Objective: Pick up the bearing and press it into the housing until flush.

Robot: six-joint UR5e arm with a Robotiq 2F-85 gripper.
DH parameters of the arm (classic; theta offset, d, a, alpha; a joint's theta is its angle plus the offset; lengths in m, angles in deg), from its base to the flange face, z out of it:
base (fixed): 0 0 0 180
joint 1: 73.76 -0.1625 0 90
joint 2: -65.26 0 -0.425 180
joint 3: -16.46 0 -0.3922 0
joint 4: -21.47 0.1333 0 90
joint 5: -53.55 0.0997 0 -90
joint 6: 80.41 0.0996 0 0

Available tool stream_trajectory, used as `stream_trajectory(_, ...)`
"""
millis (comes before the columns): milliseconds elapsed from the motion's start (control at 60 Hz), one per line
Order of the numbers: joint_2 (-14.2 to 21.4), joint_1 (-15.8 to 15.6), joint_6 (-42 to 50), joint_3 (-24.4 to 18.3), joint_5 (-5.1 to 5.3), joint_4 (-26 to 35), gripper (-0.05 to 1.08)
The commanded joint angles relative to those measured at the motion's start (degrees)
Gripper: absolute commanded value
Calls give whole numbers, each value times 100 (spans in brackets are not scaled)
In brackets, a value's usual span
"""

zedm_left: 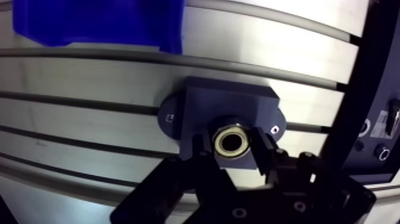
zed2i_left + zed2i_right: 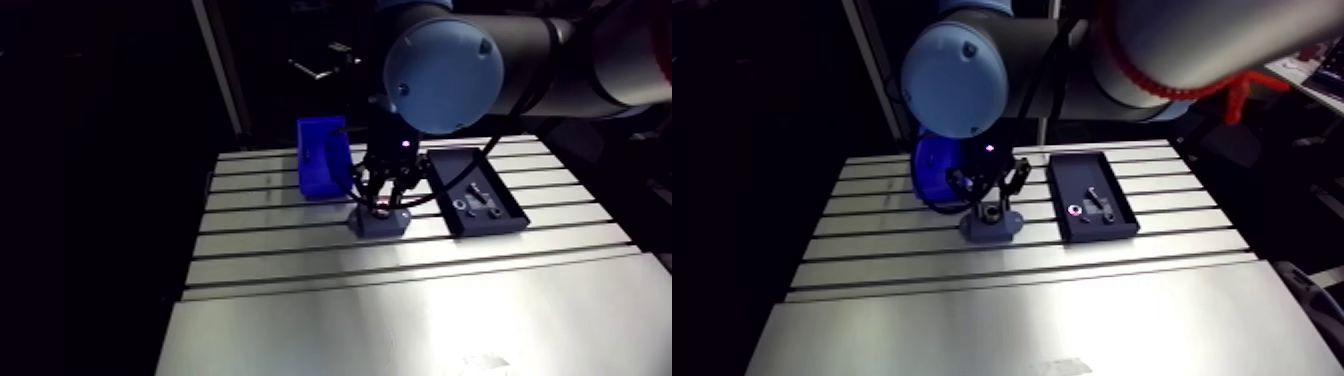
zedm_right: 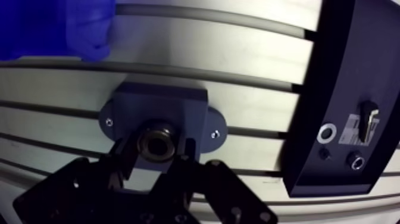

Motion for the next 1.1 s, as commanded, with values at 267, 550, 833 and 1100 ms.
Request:
stream_trajectory(267, -25, 0, 3, 7, 0, -6, 91)
stream_trajectory(550, -26, 0, -4, 6, 0, 2, 91)
stream_trajectory(833, -33, -9, 3, 7, 0, 3, 91)
stream_trajectory(1100, -43, -9, 3, 7, 0, -6, 91)
